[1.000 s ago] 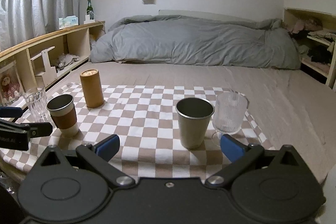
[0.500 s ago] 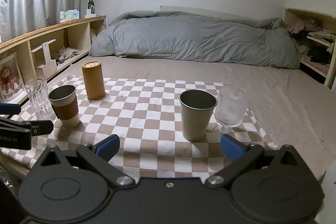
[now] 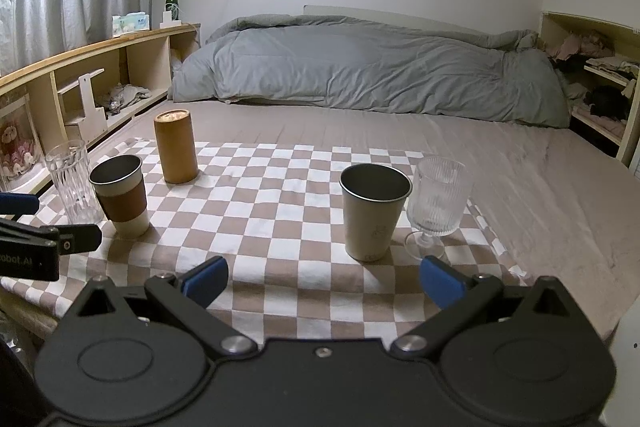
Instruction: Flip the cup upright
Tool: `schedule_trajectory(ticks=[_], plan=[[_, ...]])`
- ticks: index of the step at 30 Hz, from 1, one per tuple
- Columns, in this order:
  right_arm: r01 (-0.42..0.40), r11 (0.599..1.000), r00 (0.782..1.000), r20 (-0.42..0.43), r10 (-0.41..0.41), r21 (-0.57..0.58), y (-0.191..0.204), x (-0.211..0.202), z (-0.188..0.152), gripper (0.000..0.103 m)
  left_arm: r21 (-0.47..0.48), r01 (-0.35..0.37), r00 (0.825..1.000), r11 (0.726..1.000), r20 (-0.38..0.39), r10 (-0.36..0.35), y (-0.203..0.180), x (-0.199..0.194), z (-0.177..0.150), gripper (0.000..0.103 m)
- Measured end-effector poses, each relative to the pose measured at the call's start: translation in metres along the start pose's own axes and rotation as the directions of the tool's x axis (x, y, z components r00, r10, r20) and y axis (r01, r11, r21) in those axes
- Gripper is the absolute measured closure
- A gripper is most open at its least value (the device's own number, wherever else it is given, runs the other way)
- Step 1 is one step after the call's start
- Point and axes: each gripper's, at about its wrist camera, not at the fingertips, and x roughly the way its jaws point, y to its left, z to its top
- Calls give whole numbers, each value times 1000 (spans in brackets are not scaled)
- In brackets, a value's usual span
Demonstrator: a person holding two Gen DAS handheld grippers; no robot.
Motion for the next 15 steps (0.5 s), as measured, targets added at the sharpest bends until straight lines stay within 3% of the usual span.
schedule_trajectory(ticks=[15], plan=[[4, 1000, 1000, -1, -4, 1, -1, 0, 0, 0, -1, 0, 1000, 1000, 0, 0, -1, 0, 0, 0]])
